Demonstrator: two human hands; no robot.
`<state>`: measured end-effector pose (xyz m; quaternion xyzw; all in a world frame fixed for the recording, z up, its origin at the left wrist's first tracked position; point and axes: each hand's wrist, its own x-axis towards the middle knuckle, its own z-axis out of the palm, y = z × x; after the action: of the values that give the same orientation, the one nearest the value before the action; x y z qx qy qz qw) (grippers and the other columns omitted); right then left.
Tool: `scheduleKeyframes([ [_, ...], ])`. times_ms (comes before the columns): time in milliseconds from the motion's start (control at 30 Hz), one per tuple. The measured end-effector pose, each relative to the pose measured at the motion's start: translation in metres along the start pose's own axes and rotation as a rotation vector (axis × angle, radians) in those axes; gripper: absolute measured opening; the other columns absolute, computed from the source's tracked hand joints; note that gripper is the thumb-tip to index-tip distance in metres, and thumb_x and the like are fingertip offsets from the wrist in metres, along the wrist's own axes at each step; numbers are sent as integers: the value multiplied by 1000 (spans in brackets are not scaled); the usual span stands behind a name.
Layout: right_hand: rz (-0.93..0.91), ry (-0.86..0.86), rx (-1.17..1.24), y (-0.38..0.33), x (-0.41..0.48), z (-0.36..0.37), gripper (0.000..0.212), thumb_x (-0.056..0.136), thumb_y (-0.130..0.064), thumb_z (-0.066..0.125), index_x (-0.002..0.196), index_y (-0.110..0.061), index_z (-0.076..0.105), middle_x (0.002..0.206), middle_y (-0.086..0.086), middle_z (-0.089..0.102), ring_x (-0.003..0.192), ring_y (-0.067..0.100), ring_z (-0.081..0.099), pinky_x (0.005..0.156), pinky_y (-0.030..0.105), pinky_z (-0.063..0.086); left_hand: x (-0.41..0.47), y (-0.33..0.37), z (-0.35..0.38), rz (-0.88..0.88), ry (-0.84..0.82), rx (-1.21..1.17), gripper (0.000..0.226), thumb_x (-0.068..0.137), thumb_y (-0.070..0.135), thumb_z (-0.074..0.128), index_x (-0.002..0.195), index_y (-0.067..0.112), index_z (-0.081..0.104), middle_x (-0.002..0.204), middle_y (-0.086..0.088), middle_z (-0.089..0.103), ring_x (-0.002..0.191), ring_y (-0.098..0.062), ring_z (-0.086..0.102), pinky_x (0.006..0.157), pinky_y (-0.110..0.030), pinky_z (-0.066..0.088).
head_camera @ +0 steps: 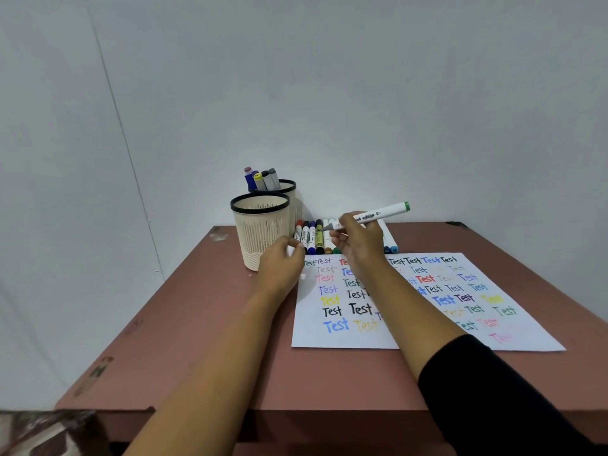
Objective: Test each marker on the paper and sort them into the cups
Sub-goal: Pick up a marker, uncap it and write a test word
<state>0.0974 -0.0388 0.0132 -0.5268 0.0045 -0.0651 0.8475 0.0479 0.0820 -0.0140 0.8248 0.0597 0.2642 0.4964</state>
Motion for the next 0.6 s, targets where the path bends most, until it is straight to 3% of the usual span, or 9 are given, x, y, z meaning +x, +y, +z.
scheduleKeyframes([
  [67, -4, -24, 23, -11, -3, -1, 12, 88, 0, 55, 81, -10, 53, 68, 6, 58, 57, 16, 56, 48, 18, 51, -3, 4, 1, 37, -21, -29, 18, 92, 15, 49, 101, 9, 63, 98, 2, 58, 92, -10, 48, 66, -17, 29],
  [200, -8, -94, -5, -25, -6, -13, 16, 89, 2, 54, 75, -8, 53, 66, 5, 57, 59, 17, 56, 52, 20, 51, -6, 11, 1, 70, -125, -31, 31, 94, 10, 38, 114, 10, 61, 117, -1, 56, 103, -6, 45, 82, -16, 30],
  [300, -1, -148, -35, -30, -6, -31, 12, 89, 3, 53, 79, -4, 53, 74, 11, 57, 62, 18, 57, 51, 20, 52, -7, 12, 4, 76, -191, -20, 37, 95, 8, 33, 125, 11, 56, 130, -7, 51, 116, -13, 46, 97, -27, 36],
  [400, -2, -164, -41, -30, -10, -47, 11, 90, 3, 53, 80, -3, 55, 74, 11, 59, 62, 18, 60, 51, 20, 53, -6, 10, 8, 89, -258, 46, 40, 97, 9, 32, 136, 11, 45, 139, -11, 43, 128, -22, 39, 109, -32, 29],
  [500, 5, -185, -56, -25, -15, -54, 9, 91, 3, 53, 83, -1, 56, 70, 11, 62, 55, 14, 63, 51, 20, 53, -5, 7, 11, 144, -297, 103, 43, 98, 11, 38, 140, 12, 37, 138, -9, 43, 128, -20, 39, 103, -25, 28],
  [600, 13, -212, -70, -20, -17, -54, 4, 90, 3, 53, 88, 1, 55, 67, 10, 63, 51, 12, 63, 49, 21, 53, -7, 5, 11, 150, -317, 80, 46, 95, 17, 49, 139, 19, 38, 116, -6, 53, 101, -16, 50, 86, -24, 37],
])
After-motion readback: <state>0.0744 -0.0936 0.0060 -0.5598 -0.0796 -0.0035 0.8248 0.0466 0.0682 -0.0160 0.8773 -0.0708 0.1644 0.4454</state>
